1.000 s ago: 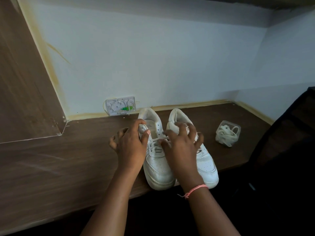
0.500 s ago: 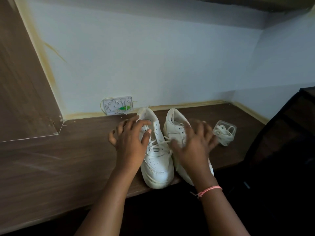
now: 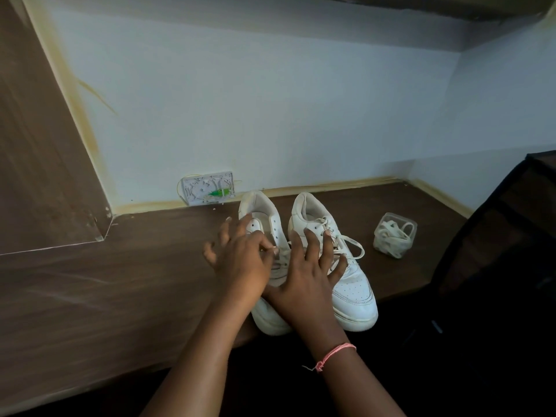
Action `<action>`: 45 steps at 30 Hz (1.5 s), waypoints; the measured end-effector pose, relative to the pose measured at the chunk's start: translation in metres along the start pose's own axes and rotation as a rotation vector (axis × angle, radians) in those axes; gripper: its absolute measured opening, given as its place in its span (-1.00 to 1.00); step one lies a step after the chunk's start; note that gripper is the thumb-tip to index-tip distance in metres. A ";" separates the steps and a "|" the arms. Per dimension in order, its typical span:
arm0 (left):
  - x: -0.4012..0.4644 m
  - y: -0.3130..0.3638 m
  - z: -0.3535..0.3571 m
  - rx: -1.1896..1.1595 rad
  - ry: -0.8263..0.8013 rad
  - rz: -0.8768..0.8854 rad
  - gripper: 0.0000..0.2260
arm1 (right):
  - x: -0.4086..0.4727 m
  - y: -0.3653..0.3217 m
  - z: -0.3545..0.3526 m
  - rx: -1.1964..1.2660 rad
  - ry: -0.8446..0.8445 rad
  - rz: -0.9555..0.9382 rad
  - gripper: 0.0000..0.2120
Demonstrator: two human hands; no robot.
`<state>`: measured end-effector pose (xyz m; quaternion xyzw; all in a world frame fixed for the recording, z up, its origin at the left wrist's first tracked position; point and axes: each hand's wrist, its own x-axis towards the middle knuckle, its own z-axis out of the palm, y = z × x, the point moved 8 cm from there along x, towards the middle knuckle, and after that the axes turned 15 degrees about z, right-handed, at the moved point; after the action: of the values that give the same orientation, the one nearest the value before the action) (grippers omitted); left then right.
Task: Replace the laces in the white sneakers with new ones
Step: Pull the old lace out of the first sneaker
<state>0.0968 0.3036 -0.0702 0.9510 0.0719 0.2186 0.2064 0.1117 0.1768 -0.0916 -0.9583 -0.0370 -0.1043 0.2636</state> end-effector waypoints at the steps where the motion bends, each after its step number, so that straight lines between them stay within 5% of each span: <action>1: 0.001 -0.004 -0.001 -0.097 0.041 -0.022 -0.91 | 0.000 0.001 -0.001 -0.007 0.009 0.002 0.05; 6: -0.016 -0.040 -0.026 -0.637 0.413 -0.539 -0.80 | 0.001 0.000 0.003 -0.036 -0.017 0.011 0.00; 11: -0.002 -0.028 -0.041 -0.082 0.263 -0.129 -0.69 | 0.000 -0.001 0.001 -0.005 0.004 0.011 0.03; 16: -0.002 0.000 -0.007 0.045 0.132 0.087 -0.77 | 0.000 0.000 0.001 0.027 0.006 0.021 0.13; 19: -0.002 -0.005 -0.011 -0.034 0.268 0.031 -0.88 | 0.000 0.000 0.000 0.022 0.020 0.018 0.13; 22: -0.017 -0.029 -0.028 -0.496 0.608 -0.313 -0.70 | 0.000 0.000 0.000 0.007 0.025 0.022 0.09; 24: -0.025 -0.039 -0.040 -0.590 0.751 -0.414 -0.65 | 0.000 0.000 0.001 -0.008 0.016 0.023 0.08; 26: -0.020 -0.033 -0.051 -0.368 0.691 -0.285 -0.61 | 0.001 0.000 0.001 -0.005 0.021 0.020 0.08; 29: -0.008 -0.008 -0.033 -0.093 0.396 -0.037 -0.57 | 0.000 0.000 0.001 0.010 0.018 0.015 0.08; 33: -0.008 0.003 -0.007 0.070 0.232 0.042 -0.73 | 0.000 -0.001 0.000 0.041 0.025 0.012 -0.11; 37: -0.004 -0.001 -0.008 0.028 0.313 0.052 -0.86 | 0.000 -0.001 0.000 0.042 0.022 0.018 0.03; 42: -0.029 -0.034 -0.025 -0.594 0.792 -0.434 -0.53 | 0.001 -0.001 0.001 0.002 0.015 0.023 0.07; 45: -0.015 -0.024 -0.039 -0.268 0.600 -0.216 -0.53 | 0.000 -0.003 -0.002 0.020 0.041 0.010 0.07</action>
<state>0.0654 0.3357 -0.0542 0.7956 0.2005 0.4730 0.3211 0.1113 0.1784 -0.0886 -0.9534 -0.0279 -0.1221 0.2744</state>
